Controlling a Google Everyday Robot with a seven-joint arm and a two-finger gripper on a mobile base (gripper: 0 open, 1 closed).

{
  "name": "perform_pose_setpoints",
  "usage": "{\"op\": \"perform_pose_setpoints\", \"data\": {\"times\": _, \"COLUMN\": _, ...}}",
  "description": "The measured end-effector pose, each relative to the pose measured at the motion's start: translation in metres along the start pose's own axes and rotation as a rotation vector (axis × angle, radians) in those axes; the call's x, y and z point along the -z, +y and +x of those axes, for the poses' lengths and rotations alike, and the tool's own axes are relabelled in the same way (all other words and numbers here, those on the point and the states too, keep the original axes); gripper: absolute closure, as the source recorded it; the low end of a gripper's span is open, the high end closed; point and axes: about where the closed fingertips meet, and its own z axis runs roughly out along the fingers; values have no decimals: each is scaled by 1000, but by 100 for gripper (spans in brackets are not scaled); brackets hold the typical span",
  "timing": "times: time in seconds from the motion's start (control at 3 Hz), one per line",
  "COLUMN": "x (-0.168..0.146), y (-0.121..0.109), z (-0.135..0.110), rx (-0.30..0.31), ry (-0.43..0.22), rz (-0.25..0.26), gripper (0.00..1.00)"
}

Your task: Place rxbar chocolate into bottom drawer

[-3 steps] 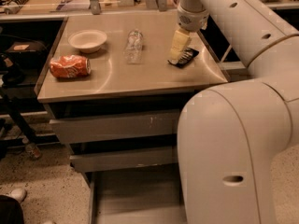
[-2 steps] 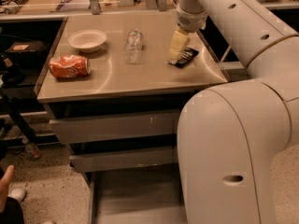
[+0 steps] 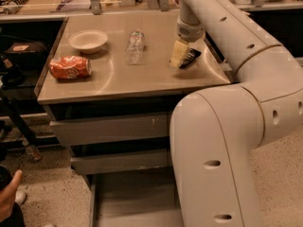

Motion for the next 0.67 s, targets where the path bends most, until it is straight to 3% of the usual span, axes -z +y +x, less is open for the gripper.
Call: {"op": "perform_pose_setpoints", "data": {"times": 0.67, "x": -29, "y": -10, "z": 4, "rx": 2, "ry": 26, "rz": -9, "gripper": 0}}
